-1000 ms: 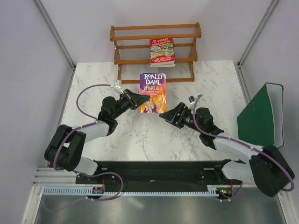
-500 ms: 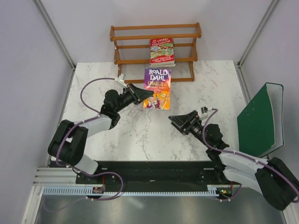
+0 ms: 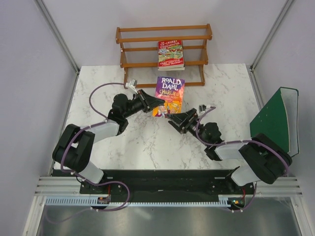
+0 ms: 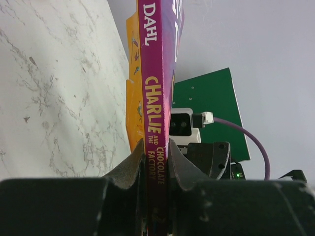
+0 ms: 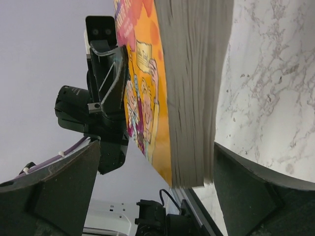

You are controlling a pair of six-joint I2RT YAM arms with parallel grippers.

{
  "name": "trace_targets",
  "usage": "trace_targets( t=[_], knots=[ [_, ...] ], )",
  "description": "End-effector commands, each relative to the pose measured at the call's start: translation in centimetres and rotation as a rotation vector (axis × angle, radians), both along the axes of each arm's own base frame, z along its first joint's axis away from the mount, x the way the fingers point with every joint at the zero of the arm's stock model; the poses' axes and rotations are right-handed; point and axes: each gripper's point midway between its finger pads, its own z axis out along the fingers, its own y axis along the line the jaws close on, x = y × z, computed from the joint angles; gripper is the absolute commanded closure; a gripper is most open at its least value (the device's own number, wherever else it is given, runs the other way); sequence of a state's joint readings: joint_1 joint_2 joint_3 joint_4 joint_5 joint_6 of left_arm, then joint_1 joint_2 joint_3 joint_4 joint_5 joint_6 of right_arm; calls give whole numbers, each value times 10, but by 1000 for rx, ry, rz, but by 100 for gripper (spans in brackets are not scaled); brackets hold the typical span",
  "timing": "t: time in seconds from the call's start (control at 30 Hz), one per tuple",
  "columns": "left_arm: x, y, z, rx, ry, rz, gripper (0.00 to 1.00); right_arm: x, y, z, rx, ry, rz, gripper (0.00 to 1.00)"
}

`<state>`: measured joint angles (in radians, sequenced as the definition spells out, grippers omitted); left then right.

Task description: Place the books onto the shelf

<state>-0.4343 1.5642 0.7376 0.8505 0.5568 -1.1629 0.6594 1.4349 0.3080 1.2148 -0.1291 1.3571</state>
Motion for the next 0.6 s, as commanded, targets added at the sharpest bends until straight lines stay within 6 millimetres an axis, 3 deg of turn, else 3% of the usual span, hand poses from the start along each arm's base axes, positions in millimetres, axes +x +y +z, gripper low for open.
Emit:
trace_targets(
  t=[0.0,0.07,0.1,0.2,0.33,0.37,0.4,0.47,0.5,0.57],
  knots=[
    [-2,-6,19,-29,-44,-33,98,5,5,49,143,-140,3,20],
    [0,-4,13,-13,-31,-15,98,5,2,45,163,-121,-7,40],
    [0,-2,9,-6,-23,-7,98,5,0,47,177,-127,-11,58],
    [3,-1,5,9,-15,11,98,3,-5,42,181,-105,-21,84],
    [9,3,0,29,-6,39,98,-2,-13,36,162,-76,-44,96],
    [10,5,0,33,-7,43,98,-4,-16,45,154,-109,-54,96],
    [11,7,-1,35,-8,48,98,-1,-15,34,104,-77,-60,98],
    [11,11,-7,60,5,52,96,0,-16,47,65,-109,-67,99],
    [12,15,-8,75,6,63,92,4,-15,32,-26,-89,-73,100],
    [11,23,-22,148,32,79,72,6,-13,54,-61,-140,-67,100]
  ],
)
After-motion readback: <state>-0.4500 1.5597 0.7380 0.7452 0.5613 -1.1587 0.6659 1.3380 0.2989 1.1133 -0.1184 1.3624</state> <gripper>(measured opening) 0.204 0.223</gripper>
